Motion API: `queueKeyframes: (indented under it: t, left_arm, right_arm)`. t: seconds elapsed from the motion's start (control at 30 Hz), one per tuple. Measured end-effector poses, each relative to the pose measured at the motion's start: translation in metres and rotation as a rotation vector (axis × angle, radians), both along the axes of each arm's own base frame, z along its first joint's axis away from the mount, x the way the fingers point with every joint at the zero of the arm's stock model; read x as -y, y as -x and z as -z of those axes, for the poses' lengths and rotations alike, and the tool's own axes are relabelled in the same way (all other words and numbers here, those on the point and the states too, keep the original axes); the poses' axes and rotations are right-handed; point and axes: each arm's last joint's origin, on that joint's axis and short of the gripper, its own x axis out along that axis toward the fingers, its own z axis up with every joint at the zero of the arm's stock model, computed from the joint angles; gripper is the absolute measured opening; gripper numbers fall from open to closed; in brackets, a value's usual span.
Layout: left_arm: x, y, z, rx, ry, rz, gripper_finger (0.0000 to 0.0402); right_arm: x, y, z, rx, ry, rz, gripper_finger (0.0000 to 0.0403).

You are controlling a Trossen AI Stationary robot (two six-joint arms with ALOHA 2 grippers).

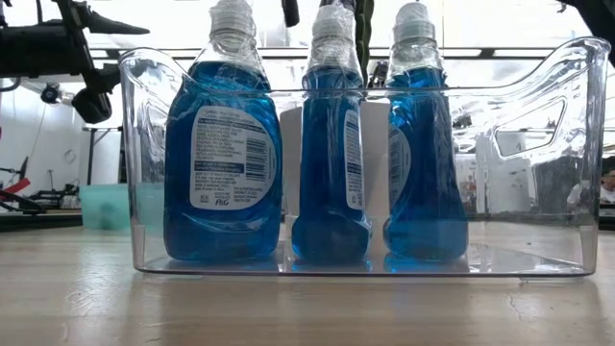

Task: Pick & Place Kitchen Sink Supplies
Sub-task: Put the light green dishwashing brush into the light blue bin

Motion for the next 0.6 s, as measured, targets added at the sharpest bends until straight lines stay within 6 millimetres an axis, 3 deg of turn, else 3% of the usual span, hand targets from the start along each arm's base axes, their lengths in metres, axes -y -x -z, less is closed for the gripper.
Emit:
queueKeyframes:
  t: [0.33,0.6]
  left_arm:
    - [0.002,-0.012,-0.032,-0.059,-0.087,-0.036,0.0198]
    - [0.007,-0.029,-0.04,-0.132,-0.105,0.011,0.0197]
  right_arm:
    - [-0.01,-0.041,0.015,0.025,-0.037,-0.051,0.0017]
    - [-0.008,-0.057,0.022,0.035,-0.039,-0.049,0.0017]
